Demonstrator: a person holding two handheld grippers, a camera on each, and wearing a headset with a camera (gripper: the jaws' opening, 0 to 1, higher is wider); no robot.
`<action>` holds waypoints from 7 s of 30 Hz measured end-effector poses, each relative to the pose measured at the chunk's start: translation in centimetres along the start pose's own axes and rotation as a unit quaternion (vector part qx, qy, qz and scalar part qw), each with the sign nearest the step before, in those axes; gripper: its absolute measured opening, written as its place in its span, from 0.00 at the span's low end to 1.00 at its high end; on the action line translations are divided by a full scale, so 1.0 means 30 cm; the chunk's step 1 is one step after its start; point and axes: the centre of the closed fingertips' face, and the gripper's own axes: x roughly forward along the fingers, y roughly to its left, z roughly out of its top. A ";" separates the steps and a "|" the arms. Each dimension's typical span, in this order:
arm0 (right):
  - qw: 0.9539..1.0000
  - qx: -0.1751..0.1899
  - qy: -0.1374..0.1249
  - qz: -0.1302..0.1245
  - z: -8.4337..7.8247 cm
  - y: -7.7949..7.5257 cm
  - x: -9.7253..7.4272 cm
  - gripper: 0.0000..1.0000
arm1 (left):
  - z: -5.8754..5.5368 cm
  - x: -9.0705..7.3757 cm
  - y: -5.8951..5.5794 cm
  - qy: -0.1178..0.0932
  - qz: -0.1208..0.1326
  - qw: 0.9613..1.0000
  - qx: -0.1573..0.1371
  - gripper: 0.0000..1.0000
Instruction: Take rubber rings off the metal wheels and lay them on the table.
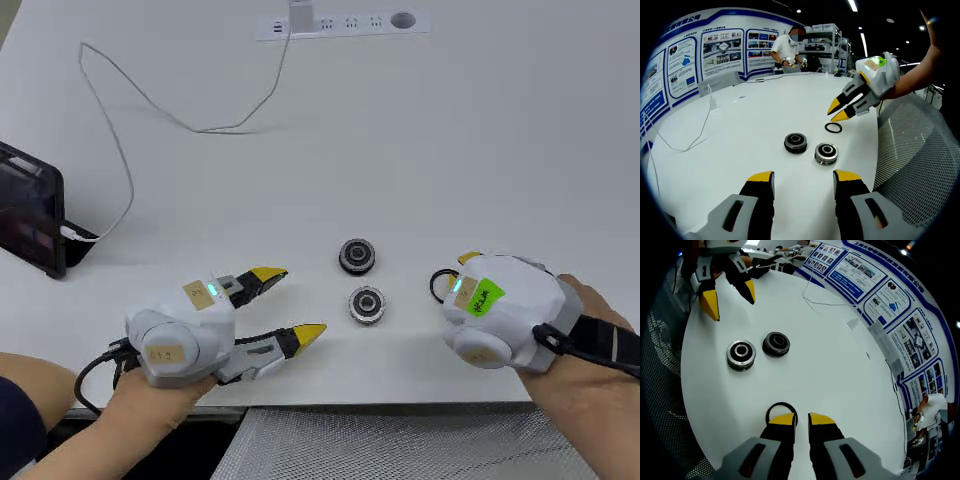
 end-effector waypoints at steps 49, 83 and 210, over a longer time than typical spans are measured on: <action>0.958 0.255 -0.101 0.077 0.198 0.056 0.038 0.16 | 0.120 0.118 0.040 -0.011 -0.009 1.000 0.027 0.39; 0.914 0.375 -0.113 0.108 0.217 0.065 0.080 0.11 | 0.133 0.251 0.042 0.036 -0.026 0.997 0.070 0.17; 0.730 0.637 -0.147 0.198 0.271 0.064 0.113 0.01 | 0.111 0.272 0.042 0.044 -0.028 0.997 0.057 0.13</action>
